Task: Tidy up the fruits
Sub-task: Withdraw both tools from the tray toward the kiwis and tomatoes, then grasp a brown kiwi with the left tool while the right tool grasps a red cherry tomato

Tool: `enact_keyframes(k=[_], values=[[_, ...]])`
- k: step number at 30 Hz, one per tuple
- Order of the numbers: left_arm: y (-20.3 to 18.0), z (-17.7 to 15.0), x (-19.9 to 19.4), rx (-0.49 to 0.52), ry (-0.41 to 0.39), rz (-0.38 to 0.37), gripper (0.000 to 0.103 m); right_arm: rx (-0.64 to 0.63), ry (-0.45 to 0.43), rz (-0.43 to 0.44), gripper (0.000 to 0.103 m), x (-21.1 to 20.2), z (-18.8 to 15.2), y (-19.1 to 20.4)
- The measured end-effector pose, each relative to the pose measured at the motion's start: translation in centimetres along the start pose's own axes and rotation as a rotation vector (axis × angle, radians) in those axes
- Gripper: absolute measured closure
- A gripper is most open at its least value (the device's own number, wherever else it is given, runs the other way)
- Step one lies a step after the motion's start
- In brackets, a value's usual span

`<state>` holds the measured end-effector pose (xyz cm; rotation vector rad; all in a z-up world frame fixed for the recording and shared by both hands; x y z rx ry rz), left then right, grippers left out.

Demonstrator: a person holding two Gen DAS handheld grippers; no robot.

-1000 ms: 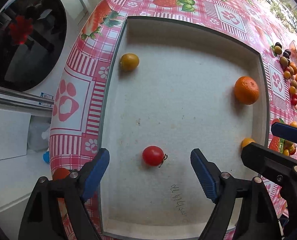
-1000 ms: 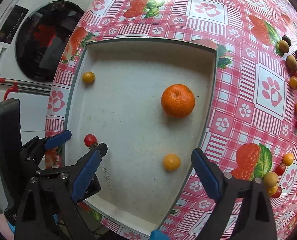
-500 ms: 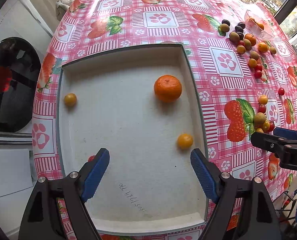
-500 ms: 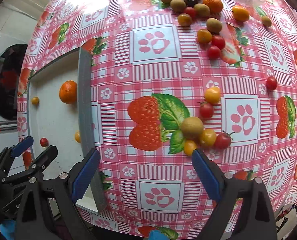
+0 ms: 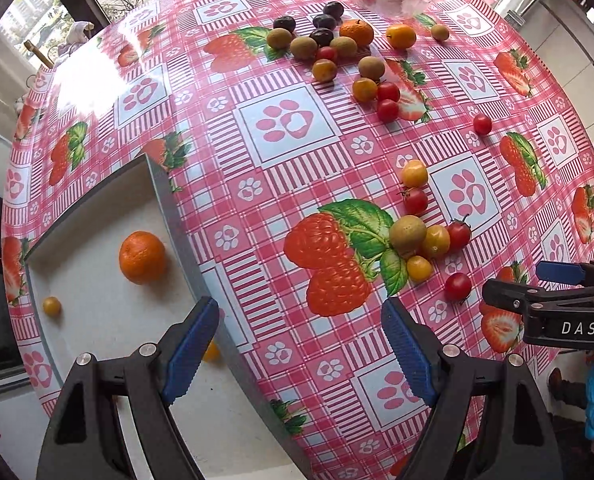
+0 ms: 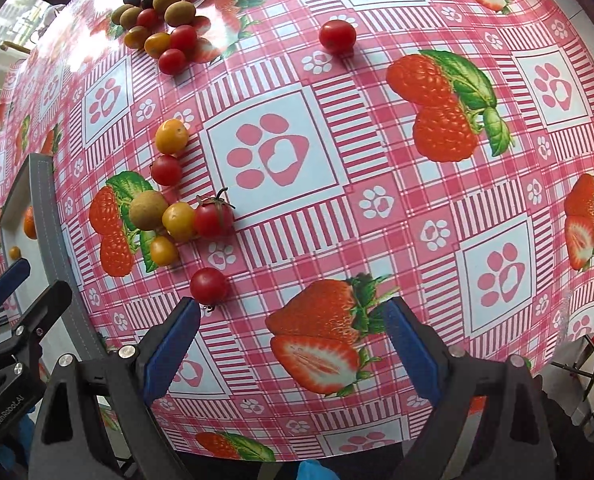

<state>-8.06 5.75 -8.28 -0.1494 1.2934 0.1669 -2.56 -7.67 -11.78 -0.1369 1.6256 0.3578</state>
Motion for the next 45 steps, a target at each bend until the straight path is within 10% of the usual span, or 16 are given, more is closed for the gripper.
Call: enact_keyframes(k=[11,22,41,45], values=[[-3.3,3.3,2.8,0.014,0.005,-0.102,0.019,0.037,-0.024,0.03,0.009,-1.3,0.4,-5.8],[-2.7,4.6,5.1,-0.035,0.007,-0.029,0.019,0.028,-0.085,0.032,0.009,-2.3,6.3,-8.5],[-2.4,2.5,6.5,-0.118,0.028,0.045,0.019,-0.114,-0.173,-0.057,0.009,-0.6,17.4,-6.2],[-2.7,2.2,6.9,-0.134,0.018,0.042,0.025,-0.182,-0.203,-0.118,0.024,-0.1,19.4,-4.3]])
Point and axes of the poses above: each gripper's, at about its wrist camera, not at the fingertips, and x roughly the way its jaws point, y to its left, z to its top, the point moved 1 cm from there along x, roughly the way its jaws point, and after that the axes turned 7 degrees about -y, right-handed, at the moved point
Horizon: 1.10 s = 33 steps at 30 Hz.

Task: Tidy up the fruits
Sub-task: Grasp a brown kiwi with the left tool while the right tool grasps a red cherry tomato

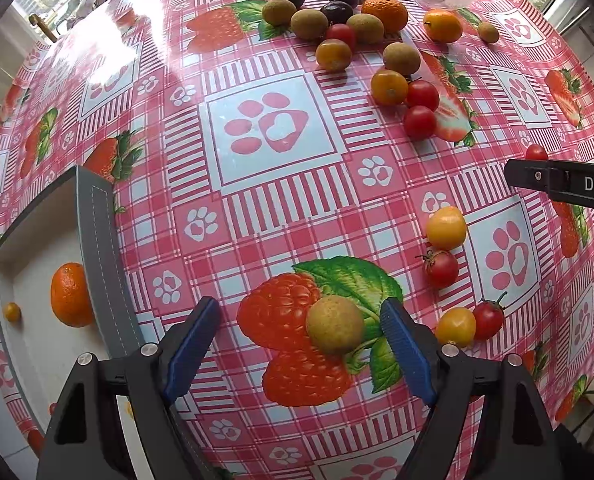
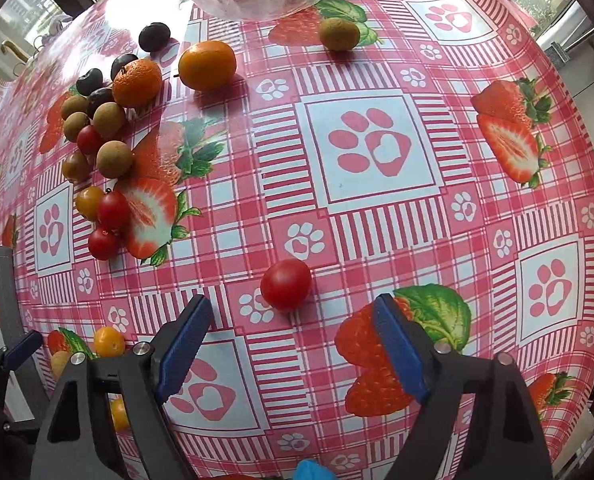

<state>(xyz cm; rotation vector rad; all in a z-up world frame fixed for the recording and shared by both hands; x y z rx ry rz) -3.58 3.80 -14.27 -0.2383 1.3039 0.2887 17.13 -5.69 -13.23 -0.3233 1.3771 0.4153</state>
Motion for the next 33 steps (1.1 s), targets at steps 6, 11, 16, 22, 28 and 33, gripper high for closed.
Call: enact_keyframes(k=[6,11,16,22,28,33], values=[[-1.3,0.7,-0.5,0.044,-0.015,-0.026,0.074,-0.057,-0.048,0.019,0.08,-1.2,1.8,2.7],[-1.3,0.5,-0.8,0.007,0.006,-0.083,0.075,-0.017,-0.049,0.104,0.08,-1.6,1.7,2.6],[0.5,0.4,-1.8,-0.035,0.001,-0.13,0.075,0.009,-0.049,0.154,0.08,-3.8,-1.6,2.1],[1.9,-0.4,-4.1,-0.053,-0.024,-0.153,0.075,0.008,-0.045,0.186,0.08,-6.1,-7.1,3.5],[4.4,-1.0,-6.2,-0.091,-0.055,-0.164,0.075,-0.012,-0.043,0.215,0.08,-7.5,-9.2,5.8],[6.4,-1.9,-7.9,-0.119,-0.081,-0.156,0.075,-0.051,-0.041,0.24,0.08,-8.0,-9.5,9.2]])
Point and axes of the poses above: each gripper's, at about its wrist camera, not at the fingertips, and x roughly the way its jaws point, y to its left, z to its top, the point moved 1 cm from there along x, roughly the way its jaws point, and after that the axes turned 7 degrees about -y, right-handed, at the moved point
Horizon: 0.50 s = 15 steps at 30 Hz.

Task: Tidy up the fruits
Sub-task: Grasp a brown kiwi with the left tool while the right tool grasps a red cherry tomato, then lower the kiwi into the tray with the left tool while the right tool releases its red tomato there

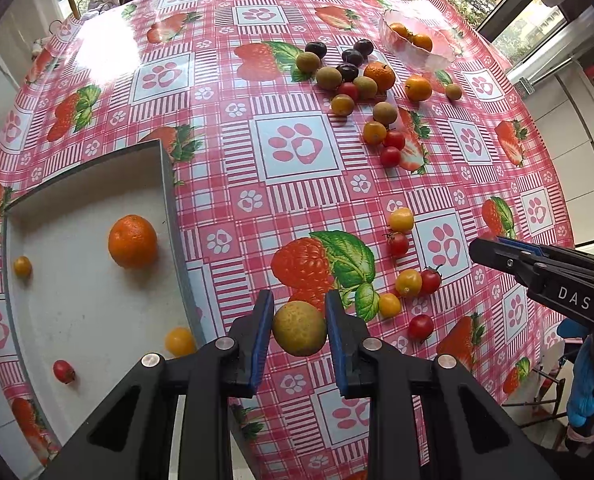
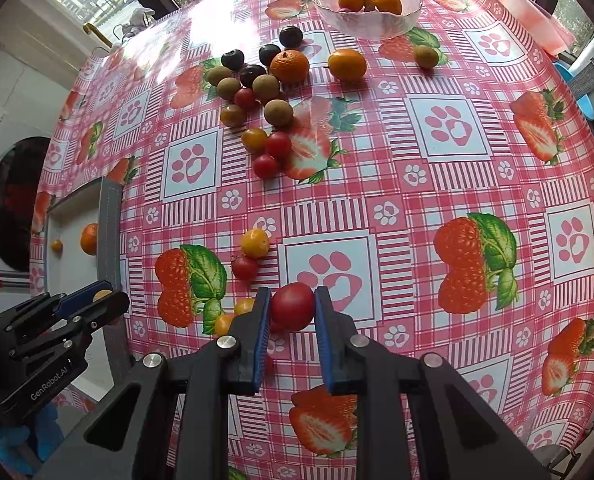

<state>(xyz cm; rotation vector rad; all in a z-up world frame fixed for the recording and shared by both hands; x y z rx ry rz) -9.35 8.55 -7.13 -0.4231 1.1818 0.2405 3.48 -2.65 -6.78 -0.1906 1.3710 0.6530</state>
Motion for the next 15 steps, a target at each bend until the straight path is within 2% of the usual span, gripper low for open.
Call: enact_keyframes(k=[8,15], values=[[4.0,-1.4,-2.3,-0.077,-0.039,0.03,0.075,-0.09,0.018,0.047,0.08,0.3,-0.7,5.9],[9.0,-2.9,-3.9,-0.162,-0.058,0.076,0.075,-0.187,0.031,0.09,0.08,1.0,-0.7,11.8]])
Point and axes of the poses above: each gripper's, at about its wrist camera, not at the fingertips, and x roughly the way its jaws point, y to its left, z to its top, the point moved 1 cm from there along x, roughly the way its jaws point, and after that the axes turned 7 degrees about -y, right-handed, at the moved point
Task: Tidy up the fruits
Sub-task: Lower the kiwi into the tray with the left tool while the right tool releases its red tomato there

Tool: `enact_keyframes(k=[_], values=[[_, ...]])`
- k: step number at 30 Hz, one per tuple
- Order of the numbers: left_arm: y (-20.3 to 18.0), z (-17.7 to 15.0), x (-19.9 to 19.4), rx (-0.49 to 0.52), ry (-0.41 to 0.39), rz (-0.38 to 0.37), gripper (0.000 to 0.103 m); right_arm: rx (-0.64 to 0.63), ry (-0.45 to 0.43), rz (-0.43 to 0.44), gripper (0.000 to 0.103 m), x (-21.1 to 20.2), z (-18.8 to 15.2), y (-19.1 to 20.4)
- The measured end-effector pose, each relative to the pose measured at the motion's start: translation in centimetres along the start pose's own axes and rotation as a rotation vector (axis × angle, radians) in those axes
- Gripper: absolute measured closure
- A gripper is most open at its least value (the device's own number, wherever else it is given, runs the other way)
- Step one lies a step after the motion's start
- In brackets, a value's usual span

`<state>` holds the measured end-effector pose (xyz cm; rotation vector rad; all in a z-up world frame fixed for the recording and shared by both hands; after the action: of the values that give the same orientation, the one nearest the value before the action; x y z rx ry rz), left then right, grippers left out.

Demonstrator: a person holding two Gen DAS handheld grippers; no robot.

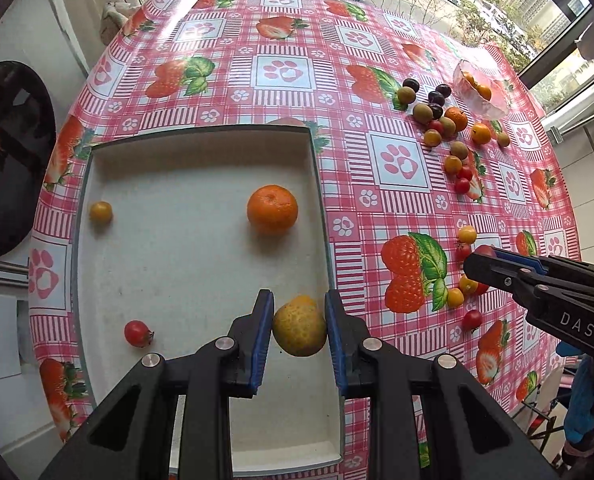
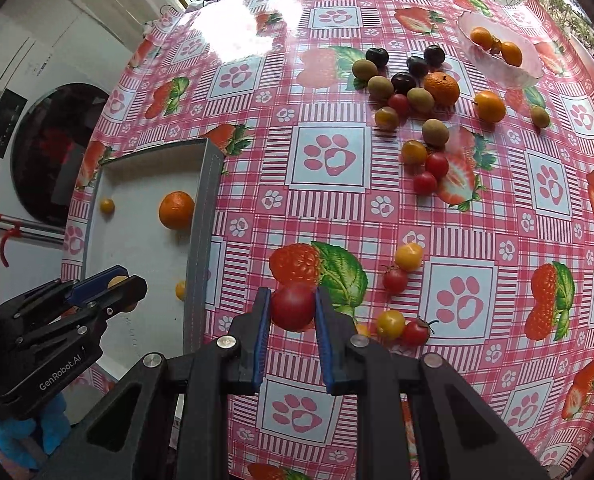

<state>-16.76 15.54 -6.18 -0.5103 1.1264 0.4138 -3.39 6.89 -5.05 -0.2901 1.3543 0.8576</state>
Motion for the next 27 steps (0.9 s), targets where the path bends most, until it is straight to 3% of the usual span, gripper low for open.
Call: enact_keyframes(k=[8,14,27], values=[[6.0,-0.1,-0.1,-0.076,-0.012,0.067,0.075,-0.108,0.041,0.057,0.08,2.8,1.1,6.7],[8.7,0.6,1.5,-0.073,0.003,0.111,0.075,-0.147,0.086,0.086,0.08,5.5,1.5,10.8],[10.6,0.7,5.1,-0.026,0.068,0.159,0.075,-0.178,0.177,0.03,0.08,11.1,1.3,13.8]])
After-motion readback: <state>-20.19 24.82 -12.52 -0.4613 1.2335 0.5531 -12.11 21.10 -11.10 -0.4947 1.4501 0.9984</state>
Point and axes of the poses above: each gripper's, at about its wrist camera, not at the fingertips, and x roughly the way its jaws point, y to its left, z to its top, the point moved 1 cm from there along x, roughly the way its jaws point, and after that the axes turned 7 degrees about -y, right-handed, at the moved point
